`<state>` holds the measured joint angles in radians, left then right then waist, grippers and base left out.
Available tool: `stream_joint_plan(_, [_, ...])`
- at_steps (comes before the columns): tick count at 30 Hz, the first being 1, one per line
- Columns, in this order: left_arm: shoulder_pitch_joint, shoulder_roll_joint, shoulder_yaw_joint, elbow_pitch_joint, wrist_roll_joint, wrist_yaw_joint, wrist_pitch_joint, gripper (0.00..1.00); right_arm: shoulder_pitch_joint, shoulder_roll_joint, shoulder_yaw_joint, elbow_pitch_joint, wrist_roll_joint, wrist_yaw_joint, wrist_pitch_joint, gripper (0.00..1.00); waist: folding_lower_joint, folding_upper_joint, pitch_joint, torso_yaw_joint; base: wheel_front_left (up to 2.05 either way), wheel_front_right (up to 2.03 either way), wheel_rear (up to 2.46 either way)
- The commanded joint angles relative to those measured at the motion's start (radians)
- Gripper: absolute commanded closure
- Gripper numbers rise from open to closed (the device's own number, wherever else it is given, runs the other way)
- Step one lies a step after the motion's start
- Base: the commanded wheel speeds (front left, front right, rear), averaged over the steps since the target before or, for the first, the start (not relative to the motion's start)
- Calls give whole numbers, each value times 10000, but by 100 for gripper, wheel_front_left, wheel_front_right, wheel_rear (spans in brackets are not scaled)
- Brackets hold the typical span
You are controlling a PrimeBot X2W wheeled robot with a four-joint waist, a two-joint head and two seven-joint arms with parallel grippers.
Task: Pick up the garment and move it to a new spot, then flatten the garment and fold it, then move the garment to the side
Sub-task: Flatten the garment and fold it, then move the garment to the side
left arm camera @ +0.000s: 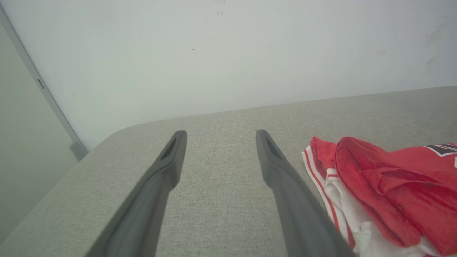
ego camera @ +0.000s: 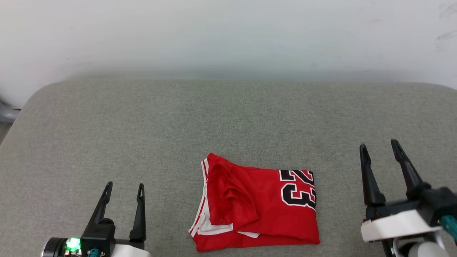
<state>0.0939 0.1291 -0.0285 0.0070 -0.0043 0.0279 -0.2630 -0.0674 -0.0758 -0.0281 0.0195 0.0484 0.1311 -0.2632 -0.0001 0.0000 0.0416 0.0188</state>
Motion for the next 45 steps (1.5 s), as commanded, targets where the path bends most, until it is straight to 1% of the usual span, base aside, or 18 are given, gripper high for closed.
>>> stream_joint_plan(1, [74, 6, -22, -21, -51, 38, -22, 0, 244, 101, -70, -130, -56, -9, -9, 0, 1, 0, -75, -7, 0, 0, 0])
stream_joint_plan(6, [264, -21, -48, -40, -66, 60, -22, 0, 1175, 255, -148, -457, 139, -9, -11, 0, 1, 0, -275, -4, 0, 0, 0])
stream_joint_plan(10, [372, -36, -52, -90, -82, 58, -22, 0, 1621, 276, -163, -683, 604, -9, -12, 0, 1, 0, -364, 8, 0, 0, 0])
stream_joint_plan(15, [420, -53, -68, -106, -101, 39, -22, 0, 1964, 278, -186, -815, 732, -9, -13, 0, 1, 0, -403, 14, 0, 0, 0])
stream_joint_plan(28, [399, -61, -85, -5, -78, 37, -22, 0, 1960, 280, -211, -711, 474, -9, -13, 0, 1, 0, -411, 121, 0, 0, 0])
stream_joint_plan(32, [354, -66, -53, -34, -89, 70, -22, 0, 1440, 280, -34, -826, 32, -9, -14, 0, 1, 0, -310, 120, 0, 0, 0])
stream_joint_plan(34, [293, -63, -53, -59, -87, 65, -22, 0, 980, 129, 75, -725, -78, -9, 18, 0, 1, 0, -198, 99, 0, 0, 0])
stream_joint_plan(37, [184, -52, -69, -76, -67, 50, -22, 0, -26, -357, 359, -613, 45, -11, 560, 0, 1, 0, -33, 99, 0, 0, 0])
stream_joint_plan(39, [106, -43, -76, -84, -60, 41, -22, 0, -689, -663, 674, -535, 305, -9, 1233, 0, 1, 0, 80, 115, 0, 0, 0])
stream_joint_plan(41, [12, -45, -79, -115, -59, 44, -22, 0, -1370, -1010, 1018, -554, 653, -9, 2071, 0, 1, 0, 202, 136, 0, 0, 0])
stream_joint_plan(45, [-51, -69, -101, -130, -57, 65, -22, 0, -2353, -1722, 1857, -246, 1497, -9, 4246, 0, 1, 0, 407, 181, 0, 0, 0])
